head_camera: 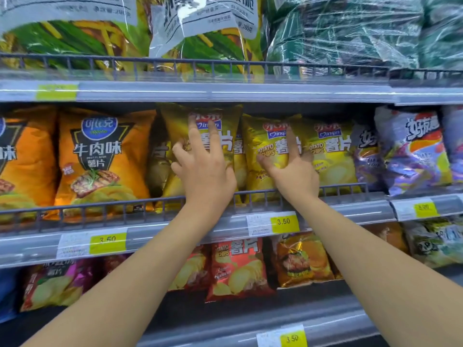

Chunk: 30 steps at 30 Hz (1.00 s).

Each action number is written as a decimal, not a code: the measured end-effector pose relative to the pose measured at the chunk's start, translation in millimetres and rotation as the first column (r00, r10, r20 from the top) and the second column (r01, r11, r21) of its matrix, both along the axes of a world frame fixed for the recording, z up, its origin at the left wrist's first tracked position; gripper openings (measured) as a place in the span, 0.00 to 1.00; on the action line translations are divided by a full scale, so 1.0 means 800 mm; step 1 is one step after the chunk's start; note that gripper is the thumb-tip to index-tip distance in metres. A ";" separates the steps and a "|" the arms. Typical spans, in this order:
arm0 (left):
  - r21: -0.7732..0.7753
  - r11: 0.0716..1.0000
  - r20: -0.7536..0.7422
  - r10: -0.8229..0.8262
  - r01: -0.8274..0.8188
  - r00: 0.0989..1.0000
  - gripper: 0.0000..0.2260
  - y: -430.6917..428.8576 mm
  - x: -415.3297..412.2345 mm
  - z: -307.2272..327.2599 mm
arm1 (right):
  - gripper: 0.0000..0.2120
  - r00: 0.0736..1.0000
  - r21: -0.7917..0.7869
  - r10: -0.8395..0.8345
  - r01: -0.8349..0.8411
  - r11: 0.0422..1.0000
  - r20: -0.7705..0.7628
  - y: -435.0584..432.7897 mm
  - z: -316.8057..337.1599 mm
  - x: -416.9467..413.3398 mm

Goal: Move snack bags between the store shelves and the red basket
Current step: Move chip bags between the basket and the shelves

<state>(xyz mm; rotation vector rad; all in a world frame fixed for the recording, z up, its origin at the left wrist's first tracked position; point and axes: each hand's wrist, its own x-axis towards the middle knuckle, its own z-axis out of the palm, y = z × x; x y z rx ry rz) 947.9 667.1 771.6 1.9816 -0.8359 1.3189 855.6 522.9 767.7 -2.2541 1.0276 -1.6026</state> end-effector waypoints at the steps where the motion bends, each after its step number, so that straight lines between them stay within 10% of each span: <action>1: 0.002 1.000 0.005 0.016 -0.016 1.000 0.38 0.000 0.003 -0.002 | 0.41 1.000 -0.004 0.001 -0.001 1.000 -0.005 -0.001 0.000 0.000; 30: 0.069 0.991 0.067 0.106 -0.111 0.992 0.35 0.023 0.066 0.000 | 0.46 0.983 -0.073 0.046 -0.059 0.996 -0.175 -0.005 0.006 0.002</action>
